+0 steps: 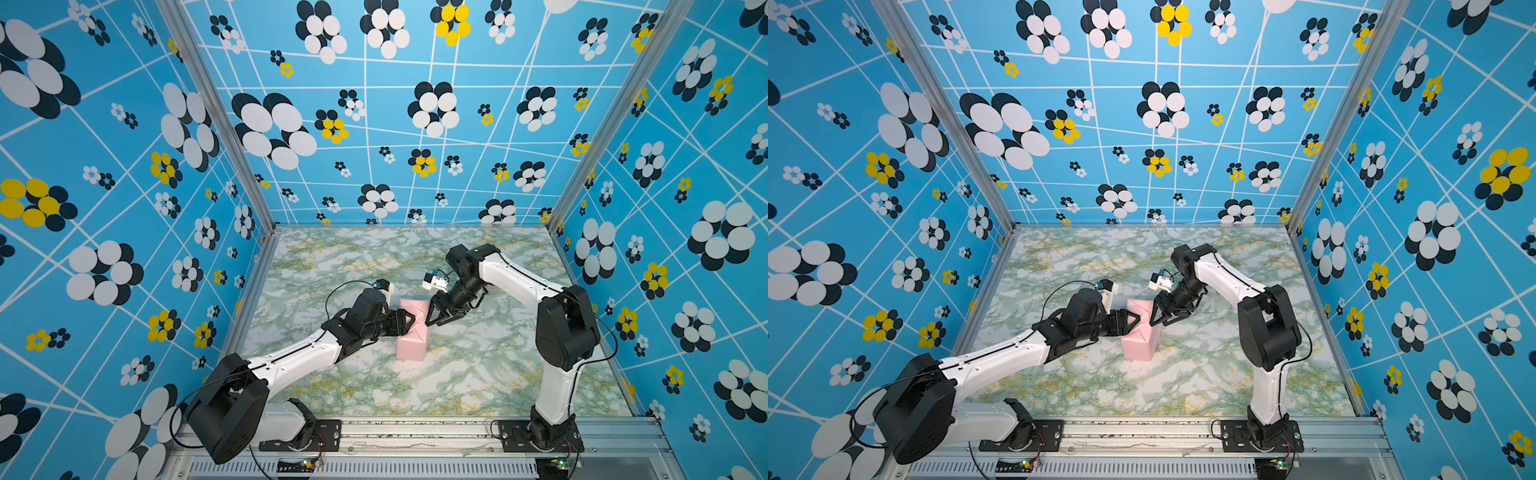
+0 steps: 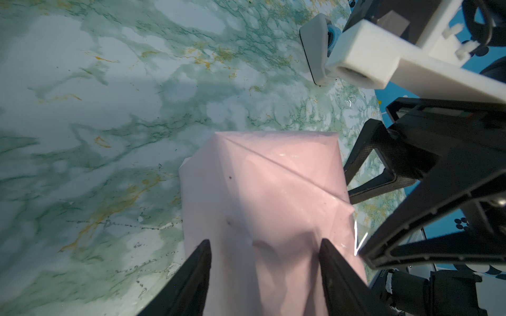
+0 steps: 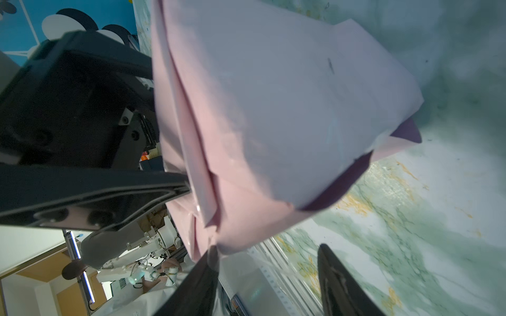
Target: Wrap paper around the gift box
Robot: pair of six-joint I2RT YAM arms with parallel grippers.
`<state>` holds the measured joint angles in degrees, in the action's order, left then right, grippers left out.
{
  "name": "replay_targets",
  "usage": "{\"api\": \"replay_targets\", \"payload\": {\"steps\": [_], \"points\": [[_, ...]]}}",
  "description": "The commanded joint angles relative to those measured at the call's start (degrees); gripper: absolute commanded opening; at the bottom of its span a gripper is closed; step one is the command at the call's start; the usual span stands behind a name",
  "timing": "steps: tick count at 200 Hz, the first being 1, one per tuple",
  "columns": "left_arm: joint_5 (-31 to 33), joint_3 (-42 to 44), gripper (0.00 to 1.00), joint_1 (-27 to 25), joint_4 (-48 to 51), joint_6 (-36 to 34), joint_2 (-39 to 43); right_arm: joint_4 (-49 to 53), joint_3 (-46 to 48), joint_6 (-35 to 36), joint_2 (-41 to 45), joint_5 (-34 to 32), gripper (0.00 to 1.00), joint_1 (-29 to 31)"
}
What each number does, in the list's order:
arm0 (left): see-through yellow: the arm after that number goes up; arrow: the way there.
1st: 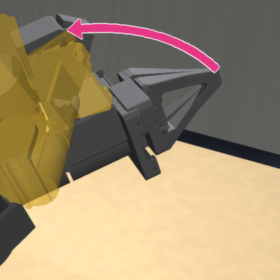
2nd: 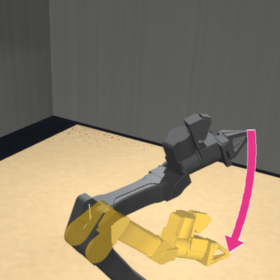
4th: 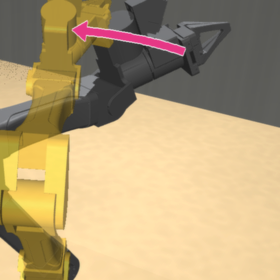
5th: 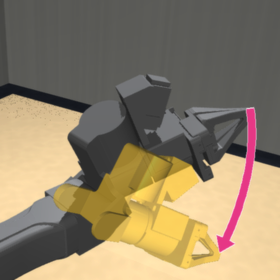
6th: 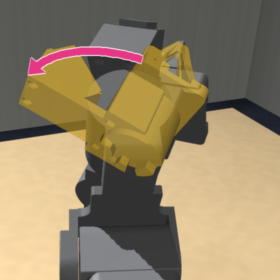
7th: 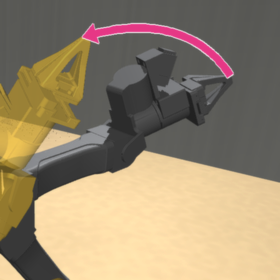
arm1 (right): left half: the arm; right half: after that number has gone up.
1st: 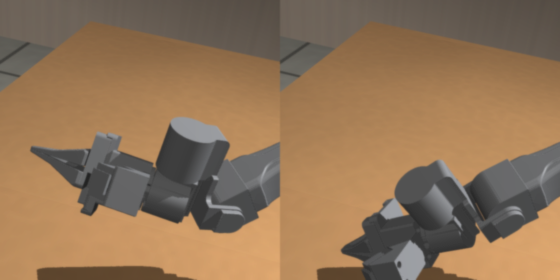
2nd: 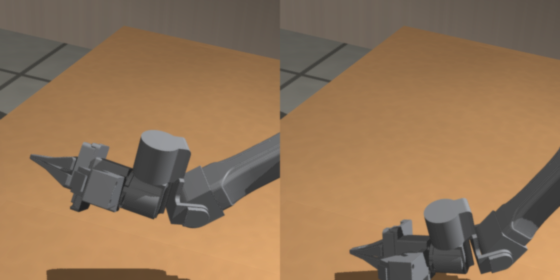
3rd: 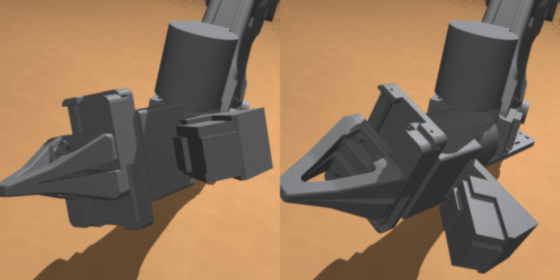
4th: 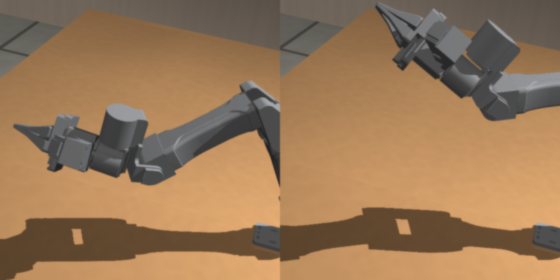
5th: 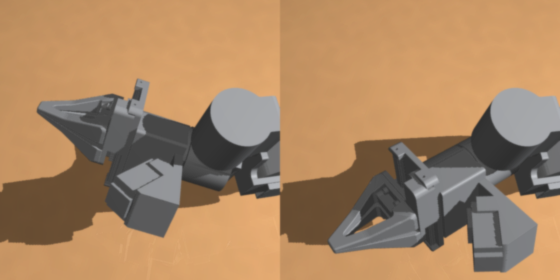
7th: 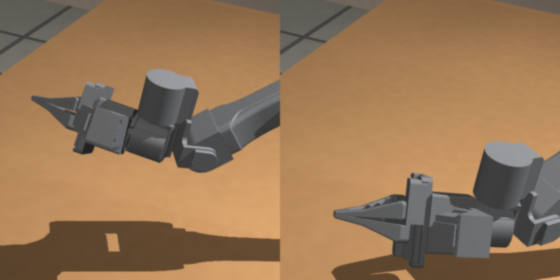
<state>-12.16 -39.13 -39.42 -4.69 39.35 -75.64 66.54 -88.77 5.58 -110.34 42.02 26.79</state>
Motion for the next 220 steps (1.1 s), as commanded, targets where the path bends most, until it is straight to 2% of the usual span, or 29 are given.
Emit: {"api": "replay_targets", "payload": {"steps": [1, 22, 68, 99, 107, 126, 143, 186, 220], "points": [[2.6, 1.0, 0.63, -0.1, 5.8, -1.8, -1.0, -1.8, -0.6, -2.1, 1.8, -0.4, 0.64, -1.3], [2.5, 0.9, 0.63, -0.1, 5.8, -1.8, -1.0, -0.3, -1.6, -2.1, 3.6, -1.5, 0.64, -2.2], [2.5, 0.9, 0.63, -0.1, 5.9, -1.8, -0.9, -0.9, -1.7, -5.8, 10.8, -5.3, 0.53, -2.7], [2.6, 0.8, 0.63, -0.1, 5.8, -1.9, -0.9, -7.7, 1.5, -11.0, 14.7, -2.8, 0.33, -0.9], [2.6, 0.7, 0.63, -0.1, 5.9, -1.9, -0.9, -8.6, 1.9, -11.6, 14.9, -2.9, 0.31, -0.2], [2.5, 0.7, 0.63, -0.1, 5.7, -1.9, -1.1, -13.9, 3.3, -14.8, 14.5, -1.5, 0.18, 1.8], [2.5, 0.6, 0.63, -0.1, 5.7, -1.9, -1.2, -17.1, 3.8, -16.2, 13.0, -0.3, 0.12, 3.4], [2.6, 0.5, 0.63, -0.1, 5.9, -2.0, -1.1, -21.0, 4.5, -18.2, 8.4, 0.2, 0.06, 5.1], [2.7, 0.6, 0.63, -0.1, 6.3, -2.0, -0.8, -20.4, 6.3, -17.8, 5.8, -1.6, 0.01, 5.4]]}}
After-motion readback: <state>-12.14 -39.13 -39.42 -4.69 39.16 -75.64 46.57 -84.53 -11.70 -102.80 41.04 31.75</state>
